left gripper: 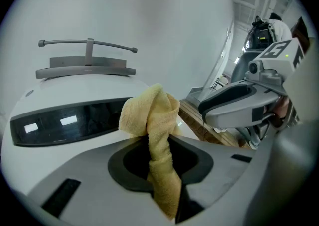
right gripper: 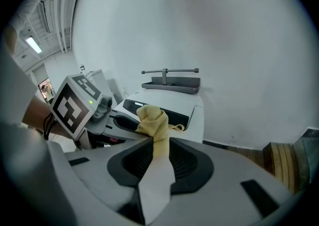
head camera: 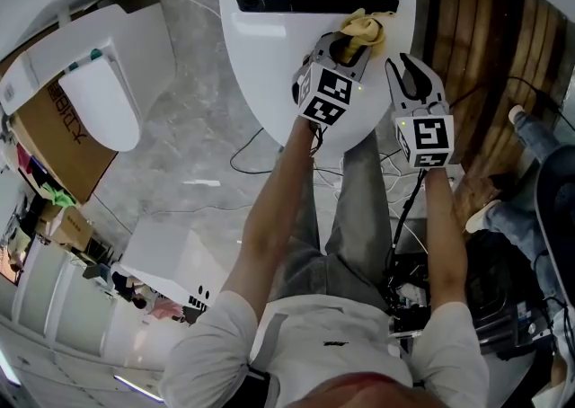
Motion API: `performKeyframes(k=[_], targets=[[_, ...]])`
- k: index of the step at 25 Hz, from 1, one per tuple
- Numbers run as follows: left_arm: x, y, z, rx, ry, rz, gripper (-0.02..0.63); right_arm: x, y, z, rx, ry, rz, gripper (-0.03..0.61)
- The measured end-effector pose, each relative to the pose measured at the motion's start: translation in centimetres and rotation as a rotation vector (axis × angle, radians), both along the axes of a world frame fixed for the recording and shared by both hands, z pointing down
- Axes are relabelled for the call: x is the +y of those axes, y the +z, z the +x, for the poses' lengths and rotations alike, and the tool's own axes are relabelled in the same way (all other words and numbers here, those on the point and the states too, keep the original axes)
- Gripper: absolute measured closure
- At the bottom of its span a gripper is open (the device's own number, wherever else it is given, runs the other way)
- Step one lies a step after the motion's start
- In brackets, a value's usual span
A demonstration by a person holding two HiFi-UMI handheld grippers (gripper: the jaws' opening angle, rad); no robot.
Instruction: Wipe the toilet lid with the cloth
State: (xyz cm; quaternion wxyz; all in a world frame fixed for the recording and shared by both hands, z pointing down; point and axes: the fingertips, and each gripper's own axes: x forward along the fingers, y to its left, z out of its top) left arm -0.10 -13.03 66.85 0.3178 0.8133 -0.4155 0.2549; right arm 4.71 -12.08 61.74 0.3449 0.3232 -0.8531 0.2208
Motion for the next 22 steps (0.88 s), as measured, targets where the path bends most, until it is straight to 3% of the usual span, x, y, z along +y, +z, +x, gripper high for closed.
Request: performKeyframes(k=[22], targets=[[4.0,0.1,-11.3,-0.004,-0.08,0.009,0.509,4.2,-0.2,-9.2,0.018,-0.028,0.008,0.465]])
